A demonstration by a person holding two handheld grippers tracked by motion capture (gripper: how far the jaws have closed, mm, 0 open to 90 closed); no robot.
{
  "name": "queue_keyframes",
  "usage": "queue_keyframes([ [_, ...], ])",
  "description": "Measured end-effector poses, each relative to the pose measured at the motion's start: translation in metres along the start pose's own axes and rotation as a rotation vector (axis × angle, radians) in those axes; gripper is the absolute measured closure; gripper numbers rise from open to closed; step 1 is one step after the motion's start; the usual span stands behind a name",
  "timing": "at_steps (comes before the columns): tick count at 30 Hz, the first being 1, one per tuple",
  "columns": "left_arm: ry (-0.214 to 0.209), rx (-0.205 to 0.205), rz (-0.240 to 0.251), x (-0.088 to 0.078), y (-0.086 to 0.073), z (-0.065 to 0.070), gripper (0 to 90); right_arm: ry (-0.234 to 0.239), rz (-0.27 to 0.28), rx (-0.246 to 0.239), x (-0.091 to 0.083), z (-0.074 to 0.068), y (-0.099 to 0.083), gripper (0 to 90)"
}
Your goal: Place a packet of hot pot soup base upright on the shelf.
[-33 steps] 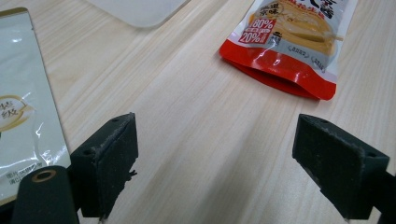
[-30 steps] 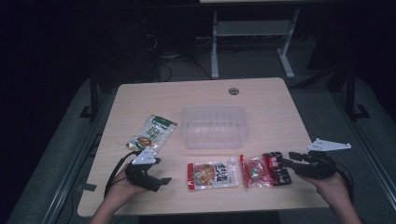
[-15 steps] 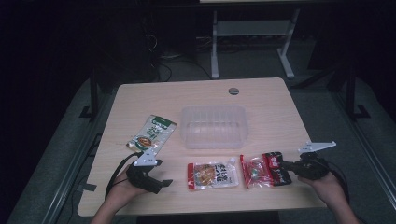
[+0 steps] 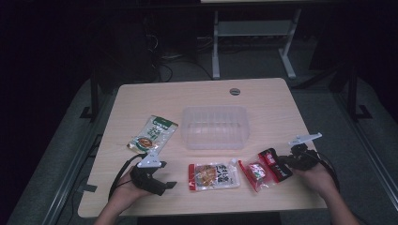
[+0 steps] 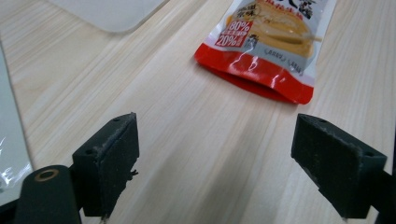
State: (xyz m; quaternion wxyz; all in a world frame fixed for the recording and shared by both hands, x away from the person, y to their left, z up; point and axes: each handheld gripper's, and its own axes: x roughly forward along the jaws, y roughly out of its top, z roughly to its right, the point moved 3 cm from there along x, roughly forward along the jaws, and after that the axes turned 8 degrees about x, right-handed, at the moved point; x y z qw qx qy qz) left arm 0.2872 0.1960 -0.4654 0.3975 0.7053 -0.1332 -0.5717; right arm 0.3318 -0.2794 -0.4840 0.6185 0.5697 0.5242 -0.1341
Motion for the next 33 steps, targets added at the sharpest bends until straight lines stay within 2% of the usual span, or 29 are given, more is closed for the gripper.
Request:
queue_keyframes([
  [3,-0.006,0.001,0.007,0.002,0.005,0.003,17.7,0.007,0.006,-0.003,0.004,0.002,0.006,89.7],
  [7,-0.01,-0.001,0.034,0.004,0.013,0.007,23.7,0.017,0.022,-0.002,0.0,0.001,0.007,89.5],
  [8,-0.013,-0.002,0.038,0.006,0.019,0.01,30.4,0.032,0.043,0.018,-0.005,0.002,0.008,86.6],
  [10,-0.018,0.004,0.037,0.008,0.023,0.011,36.9,0.033,0.052,0.021,-0.008,0.004,0.008,83.7],
  [13,-0.043,0.02,0.055,0.014,0.041,0.021,50.0,0.045,0.064,0.048,-0.014,0.004,0.006,75.9],
  [14,-0.043,0.02,0.055,0.014,0.041,0.021,54.5,0.045,0.064,0.048,-0.014,0.004,0.006,75.9],
  [15,-0.056,0.029,0.062,0.018,0.049,0.026,60.2,0.049,0.078,0.06,-0.019,0.006,0.006,68.5],
  [17,-0.066,0.033,0.064,0.021,0.054,0.028,68.8,0.053,0.088,0.063,-0.02,0.007,0.005,66.4],
  [18,-0.083,0.039,0.063,0.028,0.062,0.032,73.2,0.053,0.1,0.07,-0.022,0.008,0.005,60.7],
  [21,-0.116,0.058,0.057,0.039,0.075,0.036,81.1,0.051,0.1,0.073,-0.023,0.01,0.004,56.0],
  [22,-0.116,0.058,0.057,0.039,0.075,0.036,83.5,0.051,0.1,0.073,-0.023,0.01,0.004,56.0],
  [23,-0.131,0.065,0.056,0.045,0.081,0.039,83.5,0.05,0.103,0.072,-0.023,0.01,0.005,53.4],
  [25,-0.149,0.081,0.057,0.055,0.091,0.043,89.3,0.052,0.105,0.084,-0.024,0.01,0.006,48.3],
  [26,-0.149,0.081,0.057,0.055,0.091,0.043,89.6,0.052,0.105,0.084,-0.024,0.01,0.006,48.3],
  [33,-0.189,0.126,0.071,0.085,0.117,0.052,89.8,0.048,0.107,0.101,-0.024,0.01,0.004,37.5],
])
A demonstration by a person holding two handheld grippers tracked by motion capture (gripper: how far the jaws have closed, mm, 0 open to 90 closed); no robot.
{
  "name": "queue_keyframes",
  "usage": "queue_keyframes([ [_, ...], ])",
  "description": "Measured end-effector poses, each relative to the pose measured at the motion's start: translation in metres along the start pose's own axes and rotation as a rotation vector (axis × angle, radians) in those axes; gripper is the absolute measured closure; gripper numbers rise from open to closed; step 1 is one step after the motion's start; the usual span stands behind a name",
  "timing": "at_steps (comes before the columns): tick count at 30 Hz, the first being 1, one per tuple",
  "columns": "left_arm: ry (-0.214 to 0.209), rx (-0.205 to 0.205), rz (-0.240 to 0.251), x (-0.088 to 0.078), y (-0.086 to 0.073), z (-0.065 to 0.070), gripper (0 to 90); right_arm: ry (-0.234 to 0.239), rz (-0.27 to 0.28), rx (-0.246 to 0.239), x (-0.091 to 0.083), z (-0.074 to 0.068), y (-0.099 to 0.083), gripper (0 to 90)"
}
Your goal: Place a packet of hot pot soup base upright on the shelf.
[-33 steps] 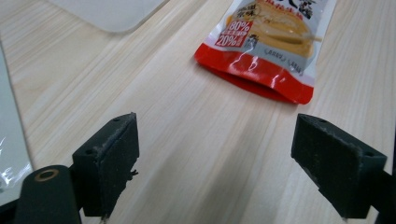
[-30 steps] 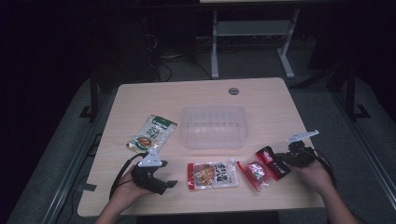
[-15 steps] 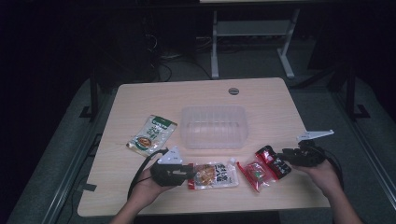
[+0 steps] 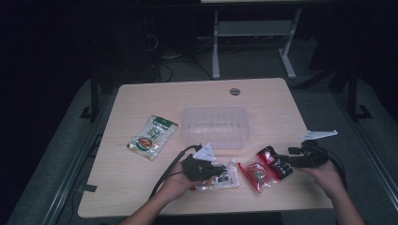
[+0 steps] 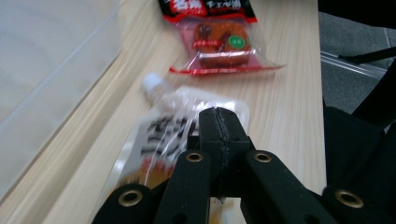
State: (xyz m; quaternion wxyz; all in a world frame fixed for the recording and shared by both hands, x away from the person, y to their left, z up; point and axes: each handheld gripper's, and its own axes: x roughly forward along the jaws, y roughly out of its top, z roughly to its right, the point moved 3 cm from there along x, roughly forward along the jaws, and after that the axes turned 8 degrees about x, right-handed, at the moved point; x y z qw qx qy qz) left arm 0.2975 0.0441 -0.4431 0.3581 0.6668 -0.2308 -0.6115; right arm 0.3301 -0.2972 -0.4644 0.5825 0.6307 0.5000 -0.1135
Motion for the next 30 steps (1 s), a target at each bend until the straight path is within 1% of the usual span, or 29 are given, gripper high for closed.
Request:
queue_keyframes([
  [3,-0.011,0.019,0.0,0.012,0.008,0.0,89.8,0.001,-0.001,-0.005,-0.001,-0.001,0.0,35.9],
  [4,-0.012,0.025,0.009,0.017,0.01,0.0,89.8,0.002,-0.003,-0.007,-0.001,-0.001,0.0,35.2],
  [5,-0.012,0.026,0.012,0.02,0.012,0.0,89.8,-0.001,0.001,-0.017,-0.001,-0.001,0.0,34.3],
  [6,-0.013,0.025,0.016,0.024,0.014,0.001,89.8,0.001,-0.001,-0.015,-0.002,-0.002,0.0,33.4],
  [7,-0.013,0.025,0.016,0.024,0.014,0.001,89.8,0.002,-0.003,-0.014,-0.002,-0.002,0.0,32.9],
  [8,-0.014,0.031,0.021,0.031,0.018,0.001,89.8,0.002,-0.003,-0.013,-0.002,-0.002,0.0,32.3],
  [9,-0.014,0.031,0.021,0.031,0.018,0.001,89.8,0.002,-0.003,-0.013,-0.002,-0.002,0.0,32.3],
  [10,-0.02,0.024,0.028,0.038,0.021,0.003,89.8,0.004,-0.001,-0.016,-0.002,-0.001,-0.001,31.8],
  [11,-0.024,0.022,0.029,0.042,0.022,0.004,89.8,0.001,-0.002,-0.015,-0.002,-0.001,-0.001,31.4],
  [13,-0.027,0.03,0.022,0.049,0.025,0.006,89.8,0.003,-0.007,-0.014,-0.002,-0.001,-0.002,31.0],
  [15,-0.027,0.034,0.026,0.056,0.027,0.009,89.8,0.003,-0.009,-0.012,-0.002,-0.001,-0.002,30.9],
  [18,-0.022,0.039,0.022,0.066,0.029,0.011,89.8,0.002,-0.005,-0.012,-0.001,0.0,-0.003,30.6],
  [22,-0.026,0.034,0.019,0.077,0.03,0.013,89.8,0.002,-0.006,-0.012,-0.001,0.001,-0.003,30.2],
  [23,-0.028,0.039,0.017,0.079,0.03,0.014,89.8,0.003,-0.006,-0.012,-0.001,0.001,-0.003,30.3],
  [27,-0.031,0.026,0.033,0.084,0.032,0.015,89.8,0.011,-0.008,-0.011,-0.002,0.001,-0.003,29.0],
  [30,-0.019,0.036,0.01,0.089,0.03,0.015,89.8,0.019,-0.002,-0.007,-0.005,0.0,-0.002,26.7],
])
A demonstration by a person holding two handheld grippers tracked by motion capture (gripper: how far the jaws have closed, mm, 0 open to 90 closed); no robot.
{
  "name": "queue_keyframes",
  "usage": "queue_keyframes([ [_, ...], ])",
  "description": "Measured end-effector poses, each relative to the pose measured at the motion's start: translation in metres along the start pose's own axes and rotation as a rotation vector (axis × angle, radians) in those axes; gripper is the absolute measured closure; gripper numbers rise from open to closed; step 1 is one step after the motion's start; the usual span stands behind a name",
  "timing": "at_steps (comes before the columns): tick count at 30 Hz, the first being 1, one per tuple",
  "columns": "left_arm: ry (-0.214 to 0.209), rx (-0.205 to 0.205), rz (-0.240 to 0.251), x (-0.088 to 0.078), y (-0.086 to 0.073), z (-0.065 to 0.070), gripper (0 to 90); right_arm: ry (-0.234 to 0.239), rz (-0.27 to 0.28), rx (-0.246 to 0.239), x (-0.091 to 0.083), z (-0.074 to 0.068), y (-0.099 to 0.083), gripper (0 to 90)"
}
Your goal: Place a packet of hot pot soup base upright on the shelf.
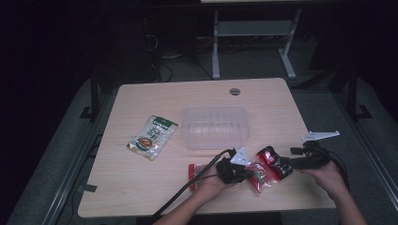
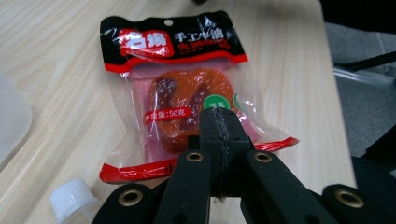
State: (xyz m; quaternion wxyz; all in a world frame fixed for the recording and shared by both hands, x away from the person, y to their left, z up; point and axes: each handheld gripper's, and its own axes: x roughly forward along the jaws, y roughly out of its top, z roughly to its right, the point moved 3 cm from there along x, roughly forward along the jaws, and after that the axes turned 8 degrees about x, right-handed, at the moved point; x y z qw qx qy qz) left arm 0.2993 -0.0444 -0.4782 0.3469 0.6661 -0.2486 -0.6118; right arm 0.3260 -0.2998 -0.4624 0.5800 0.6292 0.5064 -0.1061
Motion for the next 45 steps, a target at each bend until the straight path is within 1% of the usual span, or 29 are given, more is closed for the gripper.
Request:
queue_keyframes([
  [1,0.0,0.0,0.0,0.0,0.0,0.0,89.8,0.0,0.0,0.0,0.0,0.0,0.0,26.7],
  [2,0.009,0.011,-0.03,0.003,-0.003,0.001,89.8,0.011,0.014,0.001,-0.003,-0.001,0.001,25.7],
  [4,0.009,0.013,-0.041,0.004,-0.005,0.001,89.8,0.011,0.022,-0.002,-0.008,-0.001,0.001,25.2],
  [7,0.011,0.016,-0.04,0.004,-0.005,0.001,89.8,0.009,0.05,0.008,-0.016,0.001,0.003,24.6],
  [8,0.013,0.008,-0.039,0.004,-0.005,0.001,89.8,0.008,0.062,0.01,-0.019,0.002,0.004,24.2],
  [9,0.013,0.008,-0.039,0.004,-0.005,0.001,89.8,0.008,0.062,0.01,-0.019,0.002,0.004,24.2],
  [10,0.014,0.008,-0.044,0.005,-0.005,0.001,89.8,0.016,0.08,0.024,-0.025,0.004,0.005,24.3],
  [13,0.011,-0.008,-0.048,0.007,-0.007,0.002,89.8,0.026,0.091,0.029,-0.029,0.006,0.006,24.3],
  [14,0.008,-0.004,-0.056,0.006,-0.008,0.002,89.8,0.029,0.095,0.03,-0.03,0.006,0.006,24.0],
  [15,0.004,-0.009,-0.057,0.006,-0.008,0.001,89.8,0.032,0.097,0.028,-0.03,0.006,0.006,23.9],
  [16,0.003,-0.009,-0.06,0.006,-0.009,0.001,89.9,0.041,0.096,0.037,-0.03,0.004,0.007,23.8],
  [17,0.002,-0.017,-0.06,0.006,-0.009,0.001,89.8,0.047,0.1,0.031,-0.03,0.004,0.008,23.8],
  [19,0.001,-0.019,-0.064,0.006,-0.01,0.001,89.9,0.06,0.099,0.025,-0.029,0.001,0.009,23.8],
  [20,0.0,-0.031,-0.062,0.006,-0.013,0.001,89.9,0.063,0.097,0.018,-0.028,0.0,0.01,23.8],
  [21,-0.005,-0.034,-0.059,0.006,-0.013,0.0,89.9,0.065,0.091,0.018,-0.027,-0.001,0.01,23.8],
  [25,-0.01,-0.046,-0.058,0.006,-0.014,-0.001,90.0,0.084,0.079,0.01,-0.021,-0.005,0.013,23.8],
  [29,-0.013,-0.048,-0.058,0.006,-0.014,-0.001,90.0,0.103,0.066,0.01,-0.015,-0.009,0.015,23.9],
  [30,-0.01,-0.043,-0.061,0.006,-0.013,-0.001,90.0,0.113,0.051,0.011,-0.009,-0.01,0.016,24.3],
  [32,-0.01,-0.044,-0.061,0.006,-0.013,-0.001,90.0,0.116,0.043,0.012,-0.007,-0.01,0.016,24.6],
  [33,-0.01,-0.043,-0.062,0.006,-0.013,-0.001,90.0,0.128,0.029,0.016,-0.002,-0.01,0.015,25.2],
  [38,-0.021,-0.058,-0.061,0.006,-0.014,-0.001,90.0,0.162,0.003,0.044,0.007,-0.005,0.011,28.9],
  [42,-0.019,-0.05,-0.069,0.006,-0.013,-0.001,90.0,0.181,-0.016,0.053,0.015,-0.004,0.009,34.1],
  [43,-0.019,-0.05,-0.069,0.006,-0.013,-0.001,90.0,0.181,-0.016,0.053,0.015,-0.004,0.009,34.1],
  [44,-0.019,-0.049,-0.069,0.006,-0.013,-0.001,90.0,0.198,-0.029,0.042,0.018,-0.004,0.007,38.6],
  [45,-0.022,-0.051,-0.069,0.006,-0.013,-0.002,90.0,0.202,-0.034,0.042,0.019,-0.004,0.007,40.7],
])
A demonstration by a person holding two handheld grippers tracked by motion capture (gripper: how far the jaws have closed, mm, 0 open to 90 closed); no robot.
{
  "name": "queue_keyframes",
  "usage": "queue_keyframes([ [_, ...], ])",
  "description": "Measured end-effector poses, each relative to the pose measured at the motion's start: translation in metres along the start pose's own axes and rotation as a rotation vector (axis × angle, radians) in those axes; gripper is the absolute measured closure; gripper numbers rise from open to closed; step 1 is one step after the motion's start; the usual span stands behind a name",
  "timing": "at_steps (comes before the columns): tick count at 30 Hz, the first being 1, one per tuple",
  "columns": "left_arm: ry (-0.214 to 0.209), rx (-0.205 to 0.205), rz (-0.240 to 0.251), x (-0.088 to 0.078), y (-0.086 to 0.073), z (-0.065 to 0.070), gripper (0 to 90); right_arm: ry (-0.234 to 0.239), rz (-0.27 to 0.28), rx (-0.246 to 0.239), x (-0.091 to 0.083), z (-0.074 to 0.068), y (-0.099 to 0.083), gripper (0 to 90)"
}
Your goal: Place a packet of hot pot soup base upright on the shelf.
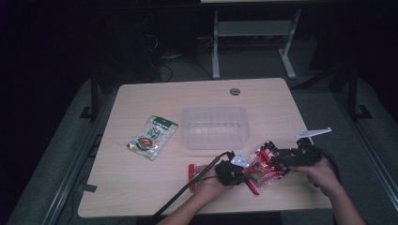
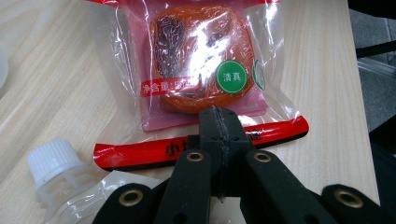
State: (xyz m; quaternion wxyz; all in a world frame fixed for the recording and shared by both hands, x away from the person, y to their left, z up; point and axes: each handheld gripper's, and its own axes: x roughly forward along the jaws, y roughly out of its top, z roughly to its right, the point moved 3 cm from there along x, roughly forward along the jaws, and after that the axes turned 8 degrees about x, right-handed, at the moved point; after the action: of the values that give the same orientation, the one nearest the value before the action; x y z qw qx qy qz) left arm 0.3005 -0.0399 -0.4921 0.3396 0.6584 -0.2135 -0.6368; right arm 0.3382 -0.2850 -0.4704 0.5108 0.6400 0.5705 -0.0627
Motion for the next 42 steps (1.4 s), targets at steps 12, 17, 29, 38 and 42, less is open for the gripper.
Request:
queue_keyframes([
  [12,0.005,-0.007,-0.002,0.0,0.0,0.0,90.0,0.088,-0.023,-0.041,0.0,-0.005,-0.002,69.5],
  [17,0.005,-0.012,0.001,0.0,0.0,0.0,90.0,0.104,-0.023,-0.082,-0.001,-0.01,-0.001,84.3],
  [29,0.005,-0.037,0.006,-0.001,-0.001,-0.001,90.0,0.159,-0.007,-0.122,-0.007,-0.016,0.0,89.7],
  [38,0.038,-0.072,0.054,-0.016,0.002,-0.006,90.0,0.222,0.085,-0.115,-0.022,-0.026,0.006,89.9],
  [42,0.072,-0.08,0.094,-0.027,0.006,-0.011,90.0,0.253,0.133,-0.117,-0.029,-0.033,0.009,89.9],
])
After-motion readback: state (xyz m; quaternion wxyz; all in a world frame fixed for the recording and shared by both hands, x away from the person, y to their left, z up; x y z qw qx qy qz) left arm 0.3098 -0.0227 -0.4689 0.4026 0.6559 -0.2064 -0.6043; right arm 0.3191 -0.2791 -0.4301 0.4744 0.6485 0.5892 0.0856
